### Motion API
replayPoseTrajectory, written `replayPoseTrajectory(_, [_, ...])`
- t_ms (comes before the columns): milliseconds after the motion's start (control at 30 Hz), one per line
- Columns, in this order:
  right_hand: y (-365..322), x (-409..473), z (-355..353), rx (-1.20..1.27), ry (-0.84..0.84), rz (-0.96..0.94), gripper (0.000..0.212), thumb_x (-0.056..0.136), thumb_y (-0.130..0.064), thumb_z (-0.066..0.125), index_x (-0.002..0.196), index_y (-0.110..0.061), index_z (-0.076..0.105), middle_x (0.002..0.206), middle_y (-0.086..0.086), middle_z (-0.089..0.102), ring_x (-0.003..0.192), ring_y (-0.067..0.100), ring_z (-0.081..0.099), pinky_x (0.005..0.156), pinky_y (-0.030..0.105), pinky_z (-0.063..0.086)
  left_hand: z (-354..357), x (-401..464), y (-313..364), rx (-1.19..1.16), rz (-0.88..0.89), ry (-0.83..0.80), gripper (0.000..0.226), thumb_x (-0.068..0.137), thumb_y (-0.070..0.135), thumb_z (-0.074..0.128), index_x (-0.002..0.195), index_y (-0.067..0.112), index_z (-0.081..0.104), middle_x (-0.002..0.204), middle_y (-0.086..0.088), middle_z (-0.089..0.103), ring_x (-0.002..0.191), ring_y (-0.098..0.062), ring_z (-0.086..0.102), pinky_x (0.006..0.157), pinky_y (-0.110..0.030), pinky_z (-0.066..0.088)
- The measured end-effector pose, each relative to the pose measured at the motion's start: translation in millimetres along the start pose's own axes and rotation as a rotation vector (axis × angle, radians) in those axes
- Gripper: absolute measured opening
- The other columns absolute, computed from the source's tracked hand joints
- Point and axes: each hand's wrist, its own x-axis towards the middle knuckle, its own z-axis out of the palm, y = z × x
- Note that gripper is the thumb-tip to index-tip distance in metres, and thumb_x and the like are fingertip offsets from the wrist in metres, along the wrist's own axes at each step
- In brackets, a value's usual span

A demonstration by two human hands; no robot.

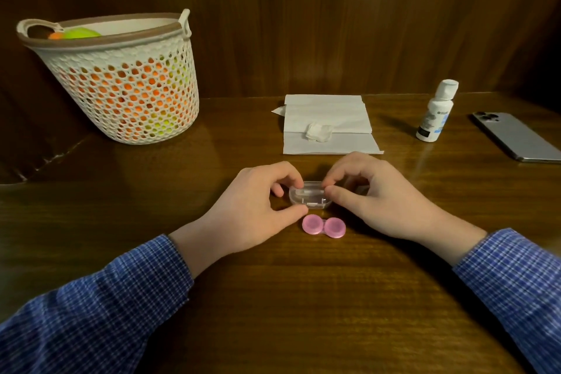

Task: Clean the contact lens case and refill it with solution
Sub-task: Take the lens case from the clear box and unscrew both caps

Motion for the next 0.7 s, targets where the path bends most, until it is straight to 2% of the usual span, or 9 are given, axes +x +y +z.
replayPoseTrajectory(67, [1.0,-0.1,0.0,0.003,-0.004,-0.007,0.007,0.089,-0.034,0.069,0.09,-0.04,0.072,0.099,-0.021,0.065,0.097,-0.002,0.06,0.084,0.021,0.052,-0.5,-0.4,-0.1,-0.001,0.016,-0.006,0.023,0.087,0.039,0.077,0.105,0.045,0.065,0.098,0.029,0.062,0.099,0.014,0.054,0.063,-0.005,0.042])
replayPoseTrajectory(133, [1.8,-0.3,0.3,0.012,0.001,-0.002,0.007,0.089,-0.033,0.07,0.091,-0.039,0.073,0.099,-0.021,0.066,0.097,-0.001,0.061,0.086,0.024,0.054,0.1,0.6,0.0,-0.048,0.012,-0.001,0.018,0.091,0.035,0.074,0.104,0.044,0.066,0.093,0.026,0.06,0.088,0.018,0.055,0.058,-0.003,0.043])
replayPoseTrajectory(200, [1.9,-0.2,0.9,0.021,0.003,0.008,0.007,0.09,-0.032,0.071,0.094,-0.036,0.074,0.1,-0.02,0.068,0.097,0.0,0.063,0.088,0.027,0.055,1.3,2.0,-0.3,-0.089,0.006,0.001,0.012,0.097,0.028,0.068,0.104,0.038,0.067,0.09,0.019,0.061,0.07,0.015,0.058,0.052,-0.004,0.042])
replayPoseTrajectory(267, [2.2,-0.3,1.0,0.032,0.0,0.015,0.008,0.09,-0.031,0.072,0.096,-0.034,0.076,0.098,-0.02,0.071,0.095,0.0,0.064,0.087,0.03,0.057,1.9,2.1,0.4,-0.088,0.014,-0.001,0.012,0.1,0.024,0.064,0.105,0.034,0.067,0.089,0.014,0.062,0.062,0.009,0.057,0.05,-0.006,0.041])
replayPoseTrajectory(500, [2.1,0.5,0.9,0.04,-0.019,0.025,0.007,0.089,-0.031,0.072,0.092,-0.034,0.076,0.091,-0.02,0.074,0.092,-0.001,0.067,0.082,0.024,0.057,1.0,1.0,2.2,-0.097,0.026,-0.012,0.013,0.099,0.022,0.064,0.108,0.031,0.067,0.092,0.016,0.058,0.067,0.016,0.056,0.05,-0.005,0.041])
replayPoseTrajectory(700, [-0.7,-0.9,0.4,0.005,-0.014,0.008,0.008,0.09,-0.03,0.071,0.094,-0.035,0.075,0.093,-0.02,0.071,0.092,-0.002,0.065,0.083,0.025,0.057,0.5,1.0,3.2,-0.068,0.019,-0.021,0.013,0.1,0.023,0.064,0.109,0.032,0.067,0.093,0.019,0.057,0.07,0.02,0.054,0.052,-0.004,0.041])
